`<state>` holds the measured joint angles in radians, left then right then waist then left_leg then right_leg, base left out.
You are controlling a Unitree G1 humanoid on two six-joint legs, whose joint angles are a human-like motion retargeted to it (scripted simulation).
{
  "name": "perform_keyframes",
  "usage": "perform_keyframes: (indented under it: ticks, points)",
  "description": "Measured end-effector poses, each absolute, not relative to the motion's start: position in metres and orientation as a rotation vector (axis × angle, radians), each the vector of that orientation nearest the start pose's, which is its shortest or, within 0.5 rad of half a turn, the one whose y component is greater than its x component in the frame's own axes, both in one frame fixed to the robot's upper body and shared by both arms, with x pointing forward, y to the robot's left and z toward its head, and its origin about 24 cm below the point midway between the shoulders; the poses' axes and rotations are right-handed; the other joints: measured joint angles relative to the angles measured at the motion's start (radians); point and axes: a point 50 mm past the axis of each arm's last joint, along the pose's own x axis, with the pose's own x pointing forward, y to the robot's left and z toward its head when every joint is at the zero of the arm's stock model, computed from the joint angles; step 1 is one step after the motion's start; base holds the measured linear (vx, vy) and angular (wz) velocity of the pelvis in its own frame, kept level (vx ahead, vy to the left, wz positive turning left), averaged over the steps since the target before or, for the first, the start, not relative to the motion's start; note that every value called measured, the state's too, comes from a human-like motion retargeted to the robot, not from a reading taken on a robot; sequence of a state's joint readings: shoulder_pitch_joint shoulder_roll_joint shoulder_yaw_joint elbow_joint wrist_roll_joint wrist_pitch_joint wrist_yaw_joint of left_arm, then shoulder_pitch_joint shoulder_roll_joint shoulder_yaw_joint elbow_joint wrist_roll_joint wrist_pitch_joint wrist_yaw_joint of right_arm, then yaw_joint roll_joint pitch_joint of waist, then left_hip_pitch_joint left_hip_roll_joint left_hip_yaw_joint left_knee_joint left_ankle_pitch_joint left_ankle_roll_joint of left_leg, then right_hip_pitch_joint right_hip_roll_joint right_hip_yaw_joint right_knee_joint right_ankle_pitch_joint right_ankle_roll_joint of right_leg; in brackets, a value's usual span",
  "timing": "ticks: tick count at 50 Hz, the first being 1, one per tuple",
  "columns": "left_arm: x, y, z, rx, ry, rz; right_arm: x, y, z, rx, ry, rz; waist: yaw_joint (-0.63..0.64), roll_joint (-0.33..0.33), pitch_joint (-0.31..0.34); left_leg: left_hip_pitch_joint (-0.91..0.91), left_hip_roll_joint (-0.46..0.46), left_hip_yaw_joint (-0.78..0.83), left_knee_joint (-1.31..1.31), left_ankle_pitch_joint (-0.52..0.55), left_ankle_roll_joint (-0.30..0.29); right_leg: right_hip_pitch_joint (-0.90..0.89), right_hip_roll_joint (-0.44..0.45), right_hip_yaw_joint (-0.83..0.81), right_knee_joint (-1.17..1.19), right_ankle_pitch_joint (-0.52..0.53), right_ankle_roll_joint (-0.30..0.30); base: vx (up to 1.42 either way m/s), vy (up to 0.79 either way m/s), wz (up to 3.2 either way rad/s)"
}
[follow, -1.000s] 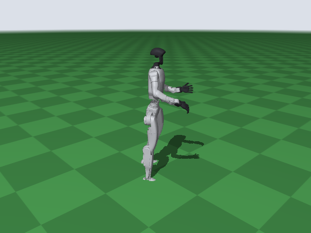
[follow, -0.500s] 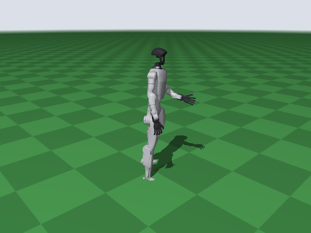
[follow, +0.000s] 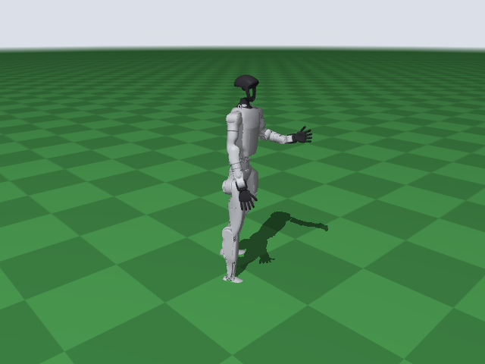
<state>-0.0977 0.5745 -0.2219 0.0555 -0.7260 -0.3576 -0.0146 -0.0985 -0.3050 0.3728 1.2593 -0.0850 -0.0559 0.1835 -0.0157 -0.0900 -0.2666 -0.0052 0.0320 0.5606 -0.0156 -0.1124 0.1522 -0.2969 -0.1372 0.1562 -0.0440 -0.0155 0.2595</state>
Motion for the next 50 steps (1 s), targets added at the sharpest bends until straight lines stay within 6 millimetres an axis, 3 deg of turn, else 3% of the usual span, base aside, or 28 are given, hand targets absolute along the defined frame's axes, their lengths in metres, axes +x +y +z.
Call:
perform_keyframes:
  ticks: [8, 15, 28, 50]
  points:
    - [0.274, 0.193, 0.135, -0.035, -0.409, -0.353, 0.13, -0.229, -0.149, -0.468, 1.154, 0.397, -0.017, 0.017, -0.017, 0.002, -0.005, 0.017, -0.037, 0.015, 0.018, -0.02, 0.012, 0.006, -0.001, 0.028, 0.002, 0.0, 0.0, 0.0]
    - [0.276, 0.179, 0.152, 0.065, -0.468, -0.461, 0.137, -0.228, -0.146, -0.474, 1.13, 0.432, -0.022, 0.028, -0.025, -0.008, -0.005, 0.026, -0.038, 0.011, 0.035, -0.036, 0.018, 0.009, -0.001, 0.046, 0.002, 0.0, 0.0, 0.0]
    - [0.277, 0.17, 0.16, 0.206, -0.5, -0.511, 0.147, -0.229, -0.14, -0.482, 1.101, 0.459, -0.021, 0.042, -0.035, -0.021, -0.005, 0.039, -0.04, -0.004, 0.071, -0.06, 0.028, 0.02, -0.002, 0.073, -0.001, 0.0, 0.0, 0.0]
    - [0.277, 0.174, 0.16, 0.47, -0.504, -0.489, 0.16, -0.229, -0.134, -0.522, 1.074, 0.492, -0.017, 0.069, -0.042, -0.02, 0.005, 0.061, -0.039, -0.025, 0.11, -0.079, 0.053, 0.041, -0.004, 0.092, -0.013, 0.0, 0.0, 0.0]
